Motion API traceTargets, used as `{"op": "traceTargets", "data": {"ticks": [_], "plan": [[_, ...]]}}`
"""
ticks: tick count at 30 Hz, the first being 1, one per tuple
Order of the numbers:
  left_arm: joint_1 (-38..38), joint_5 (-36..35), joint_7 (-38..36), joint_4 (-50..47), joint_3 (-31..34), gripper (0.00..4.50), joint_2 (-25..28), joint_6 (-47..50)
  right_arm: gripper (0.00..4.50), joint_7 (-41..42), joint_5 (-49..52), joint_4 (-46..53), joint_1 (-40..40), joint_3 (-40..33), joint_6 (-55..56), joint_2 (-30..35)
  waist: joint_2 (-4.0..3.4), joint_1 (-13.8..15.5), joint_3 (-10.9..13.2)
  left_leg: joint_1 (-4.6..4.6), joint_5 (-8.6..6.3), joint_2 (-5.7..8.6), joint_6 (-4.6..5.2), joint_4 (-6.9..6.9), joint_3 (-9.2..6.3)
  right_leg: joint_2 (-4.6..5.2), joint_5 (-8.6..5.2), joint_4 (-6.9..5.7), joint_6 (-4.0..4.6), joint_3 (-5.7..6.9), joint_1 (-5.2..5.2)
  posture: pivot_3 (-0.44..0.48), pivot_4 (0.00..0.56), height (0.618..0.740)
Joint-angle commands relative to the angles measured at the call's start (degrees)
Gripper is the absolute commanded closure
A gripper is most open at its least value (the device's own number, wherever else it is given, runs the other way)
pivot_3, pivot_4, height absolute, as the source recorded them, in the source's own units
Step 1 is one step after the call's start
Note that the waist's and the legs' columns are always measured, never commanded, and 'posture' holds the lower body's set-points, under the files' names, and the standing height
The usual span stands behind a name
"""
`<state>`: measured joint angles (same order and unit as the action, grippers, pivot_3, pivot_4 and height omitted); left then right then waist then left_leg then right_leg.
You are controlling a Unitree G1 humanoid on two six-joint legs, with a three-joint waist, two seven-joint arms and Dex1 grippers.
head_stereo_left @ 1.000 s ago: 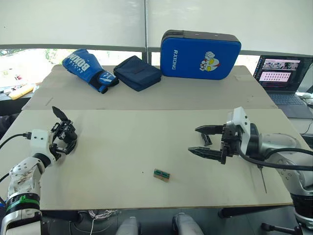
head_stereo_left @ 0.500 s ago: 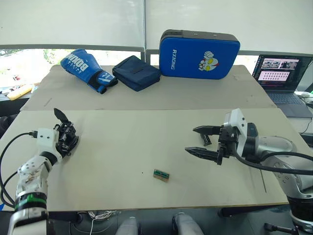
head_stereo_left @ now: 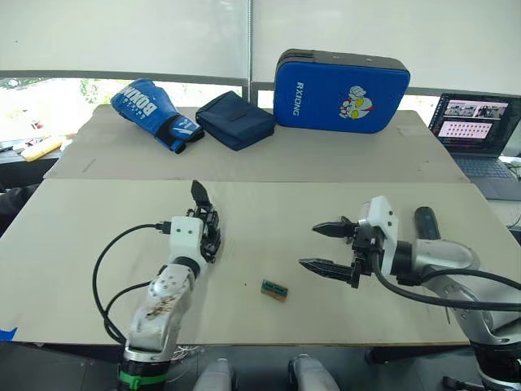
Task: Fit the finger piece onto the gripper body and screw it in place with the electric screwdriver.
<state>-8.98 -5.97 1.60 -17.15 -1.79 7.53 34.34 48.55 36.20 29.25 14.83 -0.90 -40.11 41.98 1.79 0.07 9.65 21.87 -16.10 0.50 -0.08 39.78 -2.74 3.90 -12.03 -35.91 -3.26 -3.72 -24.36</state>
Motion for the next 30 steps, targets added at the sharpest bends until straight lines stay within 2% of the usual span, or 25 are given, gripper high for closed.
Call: {"op": "traceTargets", "data": {"ticks": [1, 3, 7, 9, 12, 15, 20, 24, 27, 30], "plan": [[-2.4, 3.9, 2.7, 2.6, -1.0, 2.13, -1.3, -4.3, 0.00, -0.6, -0.6, 0.9, 0.6, 0.2, 1.3, -0.6, 0.00, 0.0, 0.0, 0.01, 0.00, 0.00, 0.00, 0.00, 0.02, -0.02, 0.00, 0.00, 0.00, 0.00, 0.00, 0.000, 0.150, 0.740], [-2.6, 3.4, 2.3, 5.0, -0.1, 2.13, -1.9, -5.0, 0.00, -0.7, -0.9, 0.6, 0.6, 0.3, 1.4, -0.9, 0.00, 0.1, 0.0, 0.02, 0.00, 0.01, 0.00, 0.01, 0.07, -0.01, 0.00, 0.00, 0.01, 0.00, 0.00, 0.000, 0.150, 0.740], [-1.5, 0.9, -4.4, 7.0, 0.3, 2.13, 0.6, -6.1, 0.00, -0.7, -1.6, -0.1, 0.8, 0.3, 1.7, -1.2, -0.02, 0.1, 0.0, -0.07, 0.00, 0.01, 0.00, 0.02, 0.12, 0.01, 0.00, 0.00, 0.01, 0.00, 0.08, 0.000, 0.150, 0.740], [-0.8, -1.6, -9.3, 6.9, 1.4, 1.10, 2.8, -6.5, 0.00, -0.8, -1.8, -0.2, 0.9, 0.4, 1.7, -1.4, -0.03, 0.0, 0.0, -0.08, 0.00, 0.00, 0.00, 0.01, 0.17, -0.02, -0.01, -0.01, 0.01, 0.00, 0.07, 0.000, 0.150, 0.740], [-0.1, -4.3, -15.9, 7.5, 2.8, 0.08, 7.0, -6.8, 0.00, -1.0, -2.0, -0.1, 1.0, 0.5, 1.7, -1.6, -0.04, -0.1, 0.0, -0.09, 0.00, -0.02, 0.00, 0.01, 0.19, -0.02, -0.01, -0.01, 0.02, 0.00, 0.07, 0.000, 0.150, 0.740], [-1.6, -7.0, -28.6, 13.9, 3.9, 0.08, 15.3, -8.7, 0.00, -1.2, -2.3, -0.2, 1.2, 0.4, 1.9, -1.7, -0.07, -0.4, 0.0, -0.14, 0.00, -0.04, 0.00, 0.00, 0.25, -0.06, -0.02, -0.02, 0.04, 0.01, 0.10, 0.000, 0.150, 0.740], [-7.0, -8.9, -46.4, 26.1, 2.6, 0.08, 23.0, -18.4, 0.00, -1.5, -2.7, -0.7, 1.5, -0.3, 2.1, -1.7, -0.13, -0.6, -0.1, -0.34, 0.00, -0.21, 0.00, -0.01, 0.40, -0.21, -0.09, -0.07, 0.15, 0.01, 0.22, 0.000, 0.150, 0.740], [-13.5, -6.6, -56.5, 39.2, 0.9, 0.08, 25.5, -30.7, 0.00, -1.3, -2.6, -0.6, 1.5, -0.6, 2.0, -1.7, -0.13, -0.5, -0.1, -0.33, 0.00, -0.27, 0.00, -0.01, 0.42, -0.28, -0.08, -0.08, 0.19, 0.00, 0.21, 0.000, 0.150, 0.740], [-17.0, -7.0, -62.2, 45.7, 0.3, 0.08, 25.2, -34.2, 0.00, -1.6, -2.7, -0.4, 1.4, -0.4, 1.9, -1.9, -0.13, -0.7, -0.1, -0.29, 0.00, -0.29, 0.01, -0.01, 0.43, -0.31, -0.08, -0.06, 0.21, 0.00, 0.19, 0.000, 0.150, 0.740], [-20.4, -6.9, -63.6, 50.9, 0.8, 0.08, 24.2, -35.9, 0.00, -1.9, -2.7, 0.2, 1.0, -0.3, 1.7, -2.0, -0.13, -0.7, -0.1, -0.25, -0.01, -0.30, 0.02, 0.00, 0.41, -0.31, -0.07, -0.07, 0.21, 0.00, 0.16, 0.000, 0.150, 0.740]]}}
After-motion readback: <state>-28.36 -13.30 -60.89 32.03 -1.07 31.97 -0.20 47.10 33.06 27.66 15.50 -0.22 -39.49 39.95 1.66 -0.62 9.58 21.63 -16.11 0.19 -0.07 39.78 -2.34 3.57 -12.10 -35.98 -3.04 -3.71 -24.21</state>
